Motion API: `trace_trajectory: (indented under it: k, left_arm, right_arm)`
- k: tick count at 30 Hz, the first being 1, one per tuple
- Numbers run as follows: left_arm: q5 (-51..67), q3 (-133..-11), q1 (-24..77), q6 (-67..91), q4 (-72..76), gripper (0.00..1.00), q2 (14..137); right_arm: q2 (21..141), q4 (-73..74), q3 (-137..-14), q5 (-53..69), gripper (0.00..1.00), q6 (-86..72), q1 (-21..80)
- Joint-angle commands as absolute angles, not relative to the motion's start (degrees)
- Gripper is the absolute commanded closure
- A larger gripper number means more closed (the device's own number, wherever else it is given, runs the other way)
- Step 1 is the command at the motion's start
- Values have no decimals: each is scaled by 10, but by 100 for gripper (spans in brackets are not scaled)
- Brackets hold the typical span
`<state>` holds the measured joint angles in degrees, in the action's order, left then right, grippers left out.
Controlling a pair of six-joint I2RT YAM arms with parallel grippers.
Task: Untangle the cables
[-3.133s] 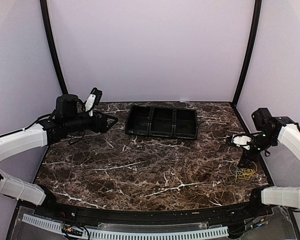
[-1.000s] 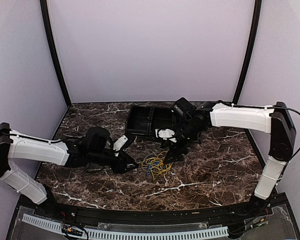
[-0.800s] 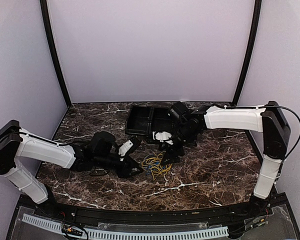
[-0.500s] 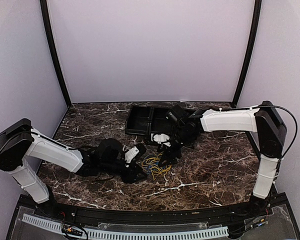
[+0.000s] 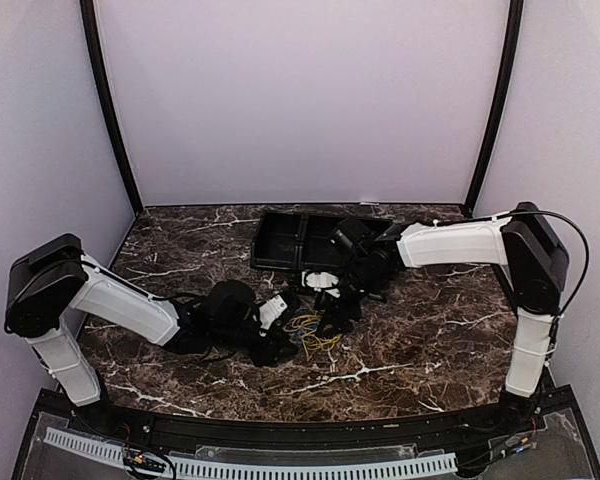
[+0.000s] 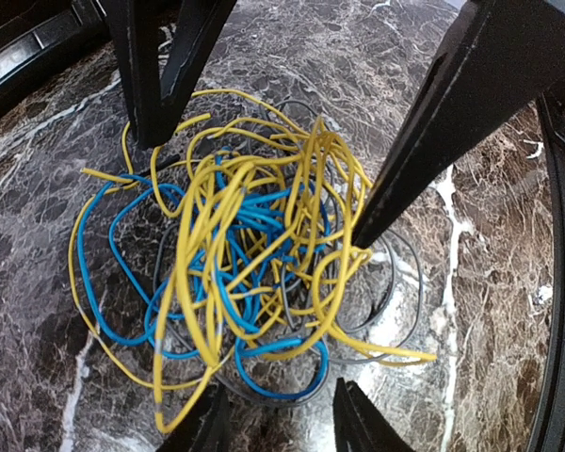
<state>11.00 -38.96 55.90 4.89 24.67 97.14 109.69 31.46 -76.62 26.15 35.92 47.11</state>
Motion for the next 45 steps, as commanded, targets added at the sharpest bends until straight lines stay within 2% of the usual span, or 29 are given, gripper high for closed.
trace_trajectory:
  k: [1, 7, 14, 18, 22, 24, 26, 28, 40, 43, 45]
  left_arm:
    - [104, -411, 564, 29, 277, 61, 980]
    - [118, -426, 565, 17, 278, 69, 996]
    - [112, -427, 565, 15, 270, 92, 989]
    - [95, -405, 565, 21, 261, 98, 943]
    - [61, -387, 565, 26, 240, 100, 858]
    - [45, -386, 564, 26, 227, 100, 821]
    - [31, -390, 565, 25, 219, 100, 788]
    - [20, -402, 565, 22, 204, 100, 760]
    - [-80, -467, 564, 4, 155, 100, 625]
    - [-86, -501, 564, 4, 149, 100, 601]
    - [-87, -523, 565, -15, 134, 100, 594]
  right_arm:
    - [1109, 297, -757, 277, 21, 350, 476]
    - [1112, 291, -753, 283, 21, 343, 475]
    - [1113, 286, -745, 284, 22, 343, 470]
    - [1117, 275, -732, 267, 26, 346, 465]
    - [1136, 270, -729, 262, 48, 347, 455]
    - [1146, 270, -729, 258, 64, 350, 453]
    - [1155, 267, -728, 249, 85, 347, 452]
    - [1163, 263, -727, 249, 94, 342, 450]
    - [1154, 256, -712, 255, 95, 333, 429]
    - [1152, 259, -712, 257, 87, 330, 426]
    - [1148, 257, -710, 262, 86, 329, 423]
